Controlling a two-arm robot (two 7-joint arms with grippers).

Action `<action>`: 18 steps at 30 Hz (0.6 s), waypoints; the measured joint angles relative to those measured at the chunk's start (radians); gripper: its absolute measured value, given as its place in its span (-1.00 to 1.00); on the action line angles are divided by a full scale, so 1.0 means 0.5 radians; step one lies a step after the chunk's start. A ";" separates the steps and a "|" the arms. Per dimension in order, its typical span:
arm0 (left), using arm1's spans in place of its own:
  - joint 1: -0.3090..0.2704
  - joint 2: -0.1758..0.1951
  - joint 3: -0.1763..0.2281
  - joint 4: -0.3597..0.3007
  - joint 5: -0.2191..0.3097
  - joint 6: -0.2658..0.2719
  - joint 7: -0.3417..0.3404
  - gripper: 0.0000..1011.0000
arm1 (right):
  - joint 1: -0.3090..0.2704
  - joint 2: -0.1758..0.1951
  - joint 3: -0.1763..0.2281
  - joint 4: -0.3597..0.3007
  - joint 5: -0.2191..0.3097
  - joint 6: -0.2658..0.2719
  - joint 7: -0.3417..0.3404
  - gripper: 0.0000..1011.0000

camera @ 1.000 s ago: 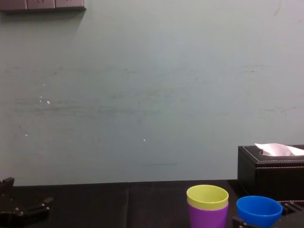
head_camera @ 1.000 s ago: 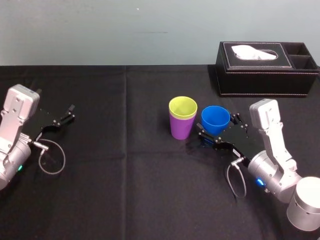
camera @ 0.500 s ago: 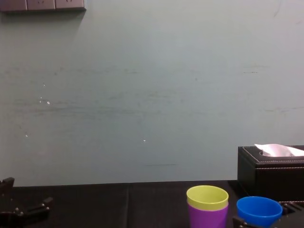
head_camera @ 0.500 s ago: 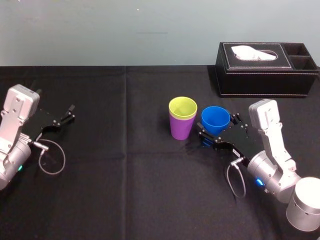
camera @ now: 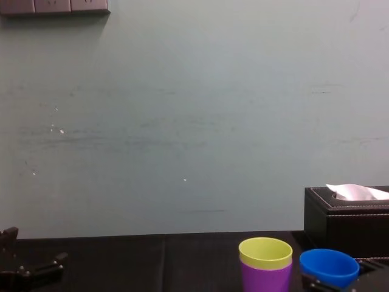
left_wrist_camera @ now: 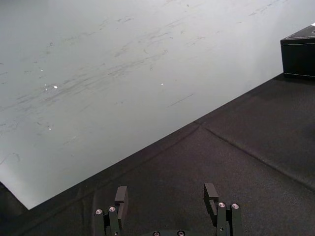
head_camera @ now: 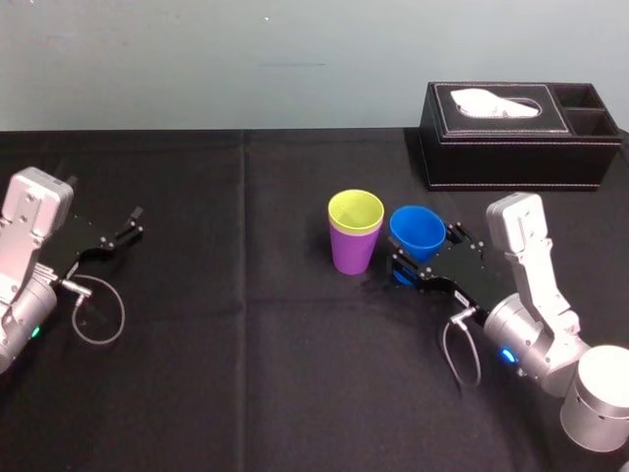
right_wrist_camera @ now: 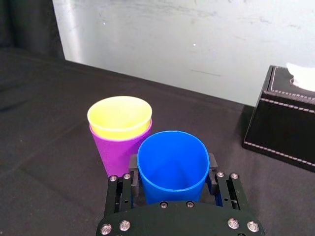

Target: Stack the three plastic cups sequentially using one hand.

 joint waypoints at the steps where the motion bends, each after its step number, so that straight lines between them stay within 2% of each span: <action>1: 0.000 0.000 0.000 0.000 0.000 0.000 0.000 1.00 | -0.004 0.001 0.007 -0.015 0.004 0.002 0.005 0.49; 5: 0.000 0.000 0.000 0.000 0.000 0.000 0.000 1.00 | -0.013 0.009 0.032 -0.073 0.036 0.042 0.025 0.46; 10: 0.000 0.000 0.000 0.000 0.000 0.000 0.000 1.00 | 0.004 0.032 0.078 -0.183 0.126 0.164 0.065 0.43; 18: 0.000 0.000 0.000 0.000 0.000 0.000 0.000 1.00 | 0.047 0.097 0.092 -0.341 0.263 0.326 0.148 0.43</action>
